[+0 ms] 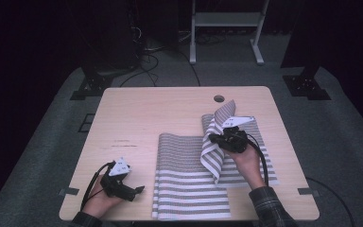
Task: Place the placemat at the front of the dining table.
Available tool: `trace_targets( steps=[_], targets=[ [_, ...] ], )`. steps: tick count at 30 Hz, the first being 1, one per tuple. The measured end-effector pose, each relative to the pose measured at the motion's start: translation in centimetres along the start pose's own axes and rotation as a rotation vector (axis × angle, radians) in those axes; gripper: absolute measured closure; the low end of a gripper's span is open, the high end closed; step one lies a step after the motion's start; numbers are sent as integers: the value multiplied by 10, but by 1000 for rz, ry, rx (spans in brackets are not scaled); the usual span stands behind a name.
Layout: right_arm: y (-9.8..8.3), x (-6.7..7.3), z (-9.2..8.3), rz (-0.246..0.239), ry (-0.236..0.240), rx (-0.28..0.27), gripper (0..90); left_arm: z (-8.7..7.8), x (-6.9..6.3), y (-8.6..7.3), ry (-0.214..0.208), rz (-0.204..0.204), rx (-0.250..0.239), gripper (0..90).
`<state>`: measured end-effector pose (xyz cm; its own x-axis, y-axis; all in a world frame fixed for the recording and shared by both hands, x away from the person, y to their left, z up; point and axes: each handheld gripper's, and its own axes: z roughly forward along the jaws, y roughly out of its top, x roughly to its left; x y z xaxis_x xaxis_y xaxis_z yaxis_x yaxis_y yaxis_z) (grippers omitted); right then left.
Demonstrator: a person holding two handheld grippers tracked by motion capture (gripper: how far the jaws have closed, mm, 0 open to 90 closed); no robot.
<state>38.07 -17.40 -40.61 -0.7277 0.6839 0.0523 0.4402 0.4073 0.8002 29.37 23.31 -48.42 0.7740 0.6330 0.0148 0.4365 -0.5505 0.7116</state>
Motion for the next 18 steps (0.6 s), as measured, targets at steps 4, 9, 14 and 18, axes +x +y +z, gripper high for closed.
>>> trace_targets(
  steps=[4, 9, 14, 18],
  targets=[
    [6, 4, 5, -15, 8, -1, 876, 0, 0, 0, -1, 0, 0, 0],
    [11, 10, 13, -19, 29, 1, 875, 0, 0, 0, -1, -1, 0, 0],
    [18, 17, 20, -34, 47, -1, 875, 0, 0, 0, -1, -1, 0, 0],
    [24, 24, 25, -47, 60, -4, 875, 0, 0, 0, 0, -2, -2, 0]
  ],
)
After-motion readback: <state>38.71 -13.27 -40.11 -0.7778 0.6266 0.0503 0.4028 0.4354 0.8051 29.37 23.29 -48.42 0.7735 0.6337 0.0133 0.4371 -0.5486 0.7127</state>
